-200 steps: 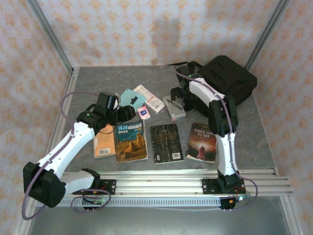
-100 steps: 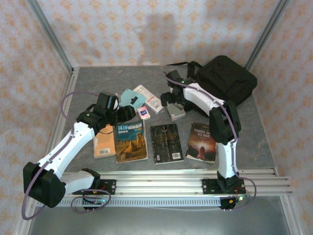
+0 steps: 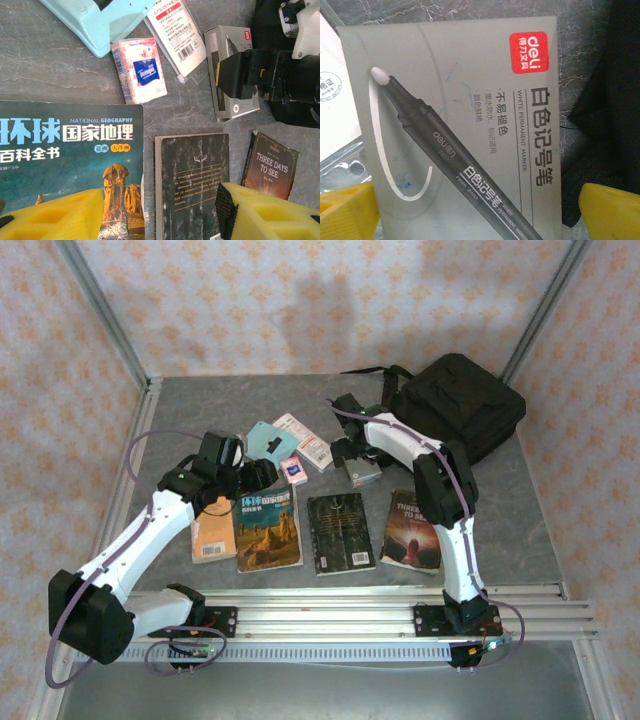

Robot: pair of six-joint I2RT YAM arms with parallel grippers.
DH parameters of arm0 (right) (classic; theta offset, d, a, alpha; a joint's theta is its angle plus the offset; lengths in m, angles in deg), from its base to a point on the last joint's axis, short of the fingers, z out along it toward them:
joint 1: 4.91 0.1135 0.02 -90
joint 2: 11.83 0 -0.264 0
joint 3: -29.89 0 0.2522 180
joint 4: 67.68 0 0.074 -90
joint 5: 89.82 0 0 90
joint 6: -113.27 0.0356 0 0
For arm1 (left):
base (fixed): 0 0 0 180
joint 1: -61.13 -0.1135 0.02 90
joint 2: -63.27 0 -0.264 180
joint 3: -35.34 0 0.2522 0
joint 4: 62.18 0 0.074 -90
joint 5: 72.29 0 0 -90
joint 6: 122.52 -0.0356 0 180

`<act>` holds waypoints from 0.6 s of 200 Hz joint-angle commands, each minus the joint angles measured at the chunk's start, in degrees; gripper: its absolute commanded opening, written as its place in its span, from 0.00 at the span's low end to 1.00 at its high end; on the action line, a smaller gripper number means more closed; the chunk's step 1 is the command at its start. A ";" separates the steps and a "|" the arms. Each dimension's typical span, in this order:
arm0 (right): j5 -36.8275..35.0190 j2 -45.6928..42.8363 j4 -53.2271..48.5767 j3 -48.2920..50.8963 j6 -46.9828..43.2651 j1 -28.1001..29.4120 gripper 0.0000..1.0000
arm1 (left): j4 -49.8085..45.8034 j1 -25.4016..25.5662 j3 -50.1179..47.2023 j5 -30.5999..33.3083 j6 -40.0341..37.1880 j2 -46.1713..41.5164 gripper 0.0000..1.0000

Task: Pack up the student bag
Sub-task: Move the student bag to the top-right of the table, then pick up the pencil case from the center of the table.

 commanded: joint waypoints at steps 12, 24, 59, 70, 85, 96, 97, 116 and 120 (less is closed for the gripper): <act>2.55 2.40 -2.37 -0.20 -0.93 -0.47 0.99 | 1.51 -0.50 -0.50 -1.31 -0.34 0.25 0.62; 5.21 2.98 -2.61 -0.42 -0.84 -0.54 0.99 | 1.75 -0.50 -0.58 -1.72 -0.18 0.51 0.62; 8.46 1.94 -1.10 0.38 0.44 -0.79 0.96 | 1.95 -0.50 -0.40 -2.27 0.19 0.61 0.62; 8.37 0.52 -0.16 1.15 1.38 -0.97 0.93 | 2.06 -0.50 -0.32 -2.30 0.28 0.54 0.62; 8.64 -2.14 1.49 2.71 2.97 -1.24 0.89 | 2.23 -0.47 -0.23 -2.47 0.54 0.50 0.61; 8.98 -4.28 2.88 4.24 3.92 -1.24 0.88 | 2.49 -0.42 -0.10 -2.70 0.78 0.68 0.61; 9.00 -4.46 2.96 4.41 4.06 -1.24 0.88 | 2.54 -0.46 -0.08 -2.72 0.84 0.65 0.61; 9.29 -8.55 5.63 7.70 5.38 -1.15 0.86 | 3.24 0.08 0.21 -2.92 1.54 1.20 0.61; 9.39 -9.44 6.30 8.55 5.43 -1.07 0.86 | 3.33 0.30 0.44 -2.85 1.59 1.37 0.61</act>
